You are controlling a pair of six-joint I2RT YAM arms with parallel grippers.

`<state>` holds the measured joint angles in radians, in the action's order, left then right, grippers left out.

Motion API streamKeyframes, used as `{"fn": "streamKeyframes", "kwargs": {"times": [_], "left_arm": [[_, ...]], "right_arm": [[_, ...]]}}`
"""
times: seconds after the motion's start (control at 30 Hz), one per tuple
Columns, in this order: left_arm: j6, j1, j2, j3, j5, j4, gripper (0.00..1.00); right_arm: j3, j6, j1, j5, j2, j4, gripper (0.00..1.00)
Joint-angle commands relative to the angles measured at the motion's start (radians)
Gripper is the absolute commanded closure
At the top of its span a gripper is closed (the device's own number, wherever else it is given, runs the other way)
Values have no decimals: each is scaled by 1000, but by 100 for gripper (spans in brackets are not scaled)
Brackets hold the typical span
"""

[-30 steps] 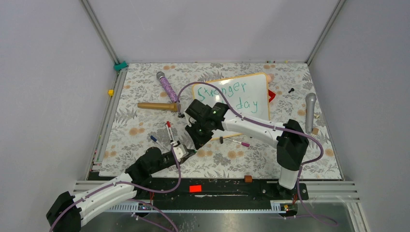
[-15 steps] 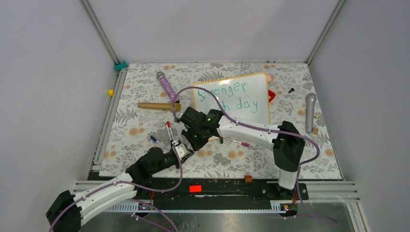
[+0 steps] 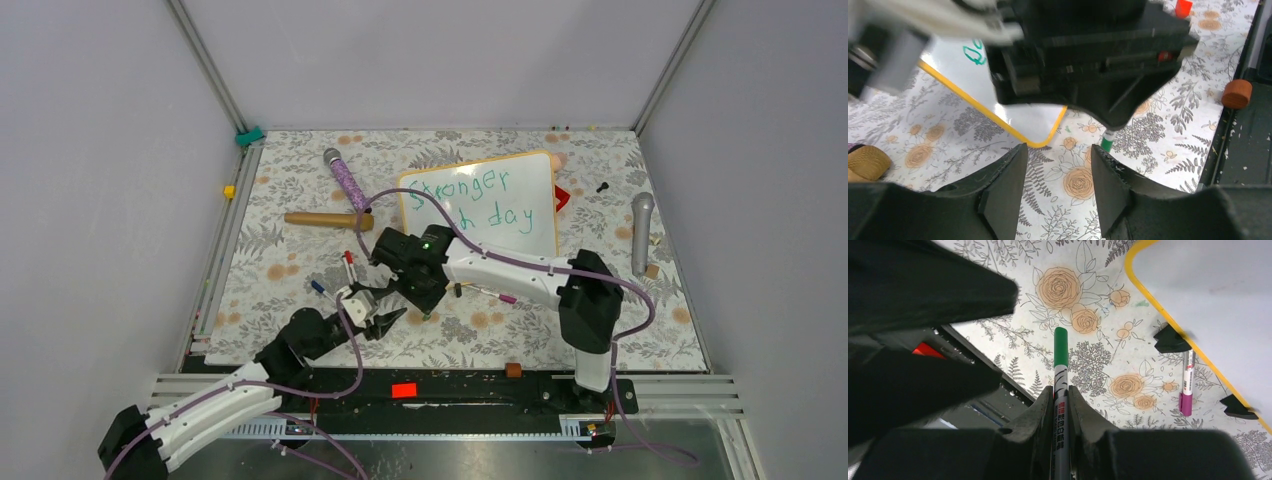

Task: Write a sentence on the whiteboard
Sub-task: Close the whiteboard marker at the center of the board.

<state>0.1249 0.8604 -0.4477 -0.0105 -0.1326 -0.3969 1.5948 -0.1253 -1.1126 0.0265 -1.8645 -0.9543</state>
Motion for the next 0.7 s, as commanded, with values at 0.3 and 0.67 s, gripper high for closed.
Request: {"fn": "streamKeyframes", "kwargs": {"times": [0.3, 0.67], "left_arm": [[-11, 4, 129, -14, 118, 62, 49], [-66, 5, 118, -28, 214, 72, 46]], "right_arm": [[-50, -39, -44, 104, -134, 64, 100], [-112, -109, -26, 214, 119, 375, 100]]}}
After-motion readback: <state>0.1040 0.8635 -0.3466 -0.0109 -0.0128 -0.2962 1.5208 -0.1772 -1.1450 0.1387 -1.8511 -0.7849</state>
